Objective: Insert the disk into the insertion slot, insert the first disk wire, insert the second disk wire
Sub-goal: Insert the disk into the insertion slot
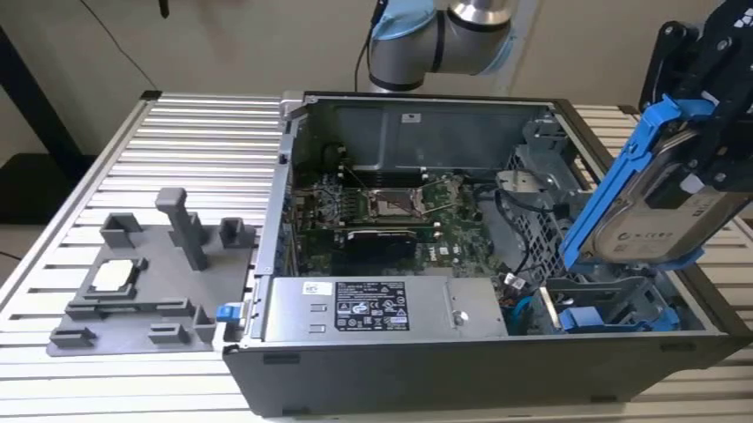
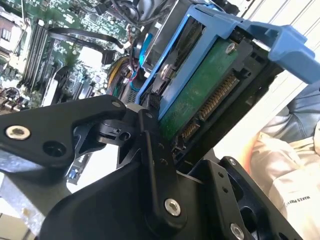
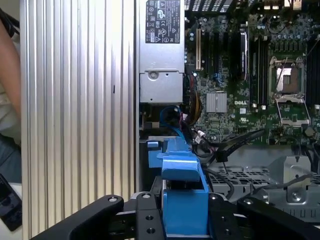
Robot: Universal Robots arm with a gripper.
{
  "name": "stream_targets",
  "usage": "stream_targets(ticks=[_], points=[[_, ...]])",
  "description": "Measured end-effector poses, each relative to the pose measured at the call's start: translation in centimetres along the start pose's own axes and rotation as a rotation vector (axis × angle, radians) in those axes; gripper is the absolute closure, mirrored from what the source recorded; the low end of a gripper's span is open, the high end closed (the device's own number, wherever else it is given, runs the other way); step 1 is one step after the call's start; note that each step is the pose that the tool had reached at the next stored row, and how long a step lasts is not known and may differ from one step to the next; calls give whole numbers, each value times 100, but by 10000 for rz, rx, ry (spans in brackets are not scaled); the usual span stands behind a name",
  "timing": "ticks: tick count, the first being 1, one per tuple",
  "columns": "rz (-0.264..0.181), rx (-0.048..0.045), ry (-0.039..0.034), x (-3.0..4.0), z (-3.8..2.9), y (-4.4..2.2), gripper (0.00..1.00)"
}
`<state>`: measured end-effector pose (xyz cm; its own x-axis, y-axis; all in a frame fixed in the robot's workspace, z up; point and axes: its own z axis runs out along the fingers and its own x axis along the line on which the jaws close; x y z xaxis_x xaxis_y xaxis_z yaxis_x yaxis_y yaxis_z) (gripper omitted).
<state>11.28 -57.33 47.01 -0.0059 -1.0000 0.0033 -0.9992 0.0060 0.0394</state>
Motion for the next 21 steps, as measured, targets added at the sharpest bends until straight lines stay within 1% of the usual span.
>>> stream_targets(ticks=[10, 15, 21], points=[[-152, -9, 4, 6, 172, -24, 67], [-267, -44, 9, 11, 241, -60, 67], [-412, -47, 16, 19, 321, -85, 67]])
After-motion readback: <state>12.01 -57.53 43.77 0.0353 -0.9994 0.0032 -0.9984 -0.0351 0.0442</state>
